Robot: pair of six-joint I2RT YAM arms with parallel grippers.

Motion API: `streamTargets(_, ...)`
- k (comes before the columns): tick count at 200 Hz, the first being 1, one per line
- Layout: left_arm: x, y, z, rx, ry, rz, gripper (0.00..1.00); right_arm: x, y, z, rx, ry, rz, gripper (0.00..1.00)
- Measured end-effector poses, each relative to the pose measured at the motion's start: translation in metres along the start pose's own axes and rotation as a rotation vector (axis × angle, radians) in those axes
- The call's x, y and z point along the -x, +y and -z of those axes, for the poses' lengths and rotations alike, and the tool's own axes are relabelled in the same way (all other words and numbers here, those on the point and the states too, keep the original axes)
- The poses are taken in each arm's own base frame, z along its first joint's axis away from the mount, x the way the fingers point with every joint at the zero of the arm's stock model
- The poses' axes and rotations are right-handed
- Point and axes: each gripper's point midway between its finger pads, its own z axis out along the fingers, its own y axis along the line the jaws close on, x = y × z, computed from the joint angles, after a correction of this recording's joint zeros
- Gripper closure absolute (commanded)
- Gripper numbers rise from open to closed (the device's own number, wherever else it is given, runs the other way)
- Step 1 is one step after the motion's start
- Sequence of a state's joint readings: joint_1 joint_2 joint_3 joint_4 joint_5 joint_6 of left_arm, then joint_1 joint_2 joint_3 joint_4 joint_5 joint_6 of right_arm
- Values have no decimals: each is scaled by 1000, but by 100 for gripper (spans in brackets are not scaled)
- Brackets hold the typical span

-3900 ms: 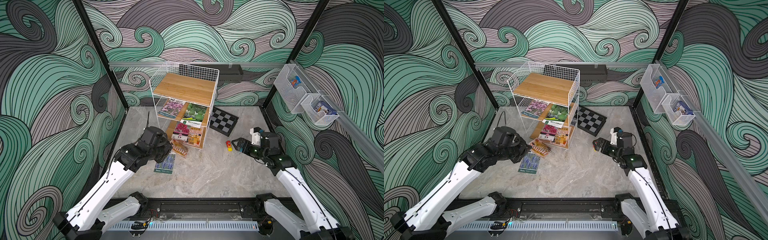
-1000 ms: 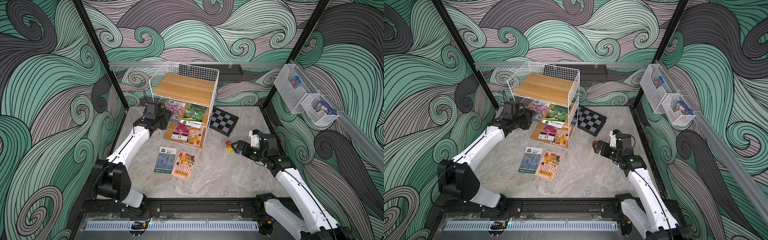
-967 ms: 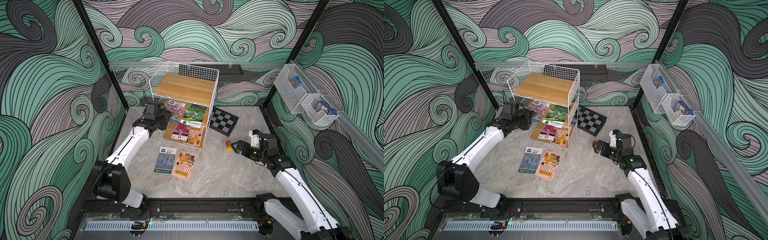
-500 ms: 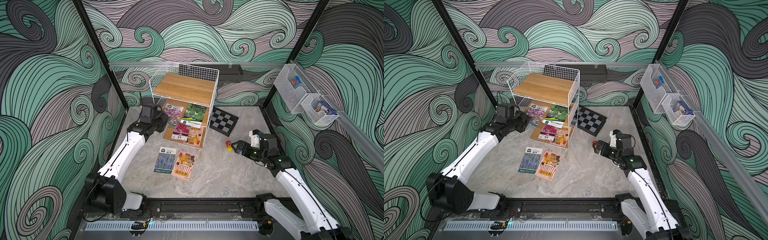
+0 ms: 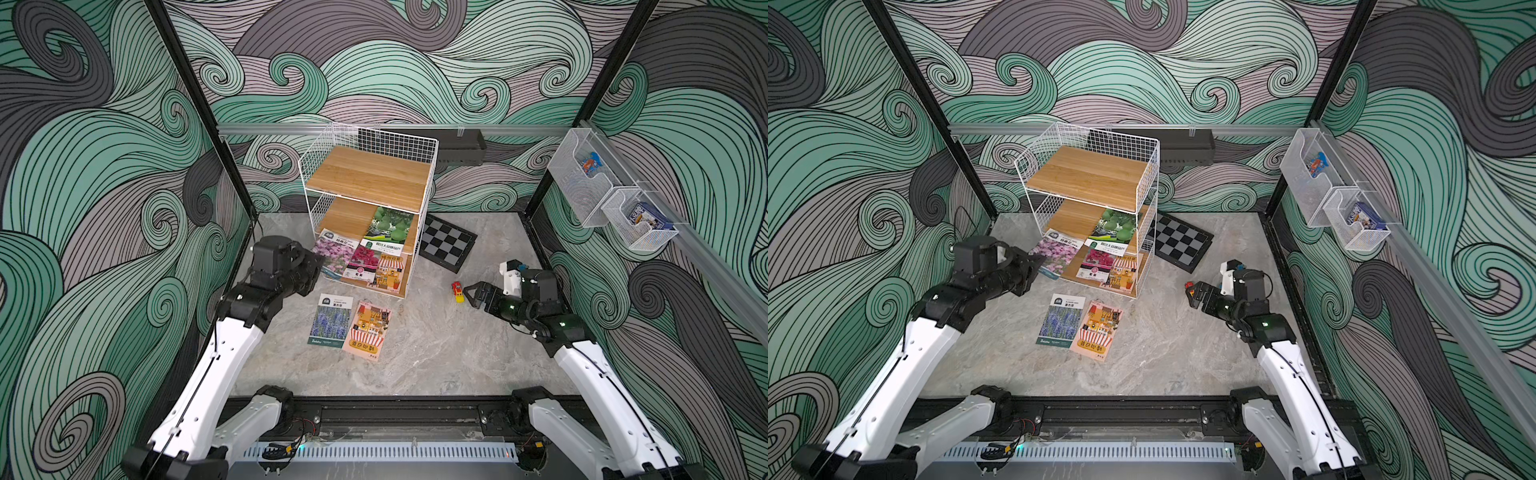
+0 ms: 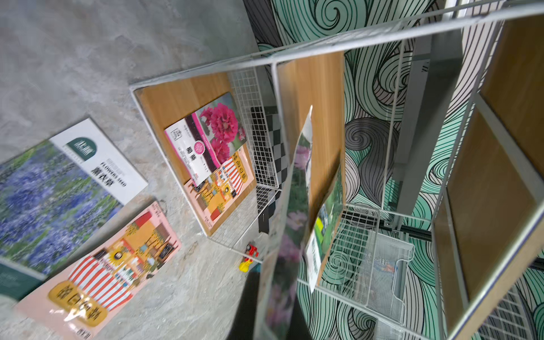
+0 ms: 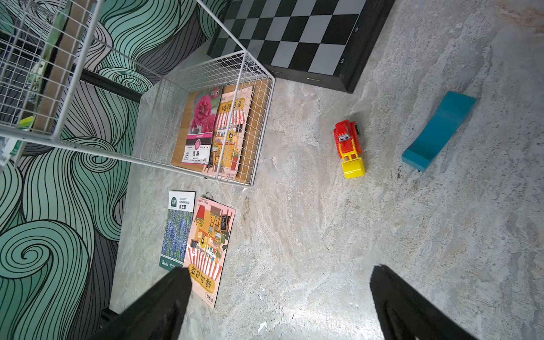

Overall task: Take the seed bag off the shelf
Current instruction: Pick up the seed packet from the shelf, then place the seed packet at the center of the board.

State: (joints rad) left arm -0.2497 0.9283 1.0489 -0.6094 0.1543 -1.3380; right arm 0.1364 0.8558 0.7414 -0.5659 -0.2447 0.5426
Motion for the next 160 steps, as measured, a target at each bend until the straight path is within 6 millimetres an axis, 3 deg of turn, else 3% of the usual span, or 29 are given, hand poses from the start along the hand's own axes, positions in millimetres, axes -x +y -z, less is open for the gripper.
streamTargets(17,-18,27,3,29,39,14,100,0,0,-1,-2,3,0,1)
streamTargets(49,-66,83,-9,139,150,18,100,0,0,0,-1,2,0,1)
streamTargets(76,-105,112,-23,212,223,-17,100,-1,0,3,5,-6,4,1)
streamTargets(129,-176,128,-82,292,283,-79,100,-6,-2,6,3,-4,6,1)
streamTargets(160,-211,120,-121,294,293,-81,100,-8,-3,6,-1,3,4,1)
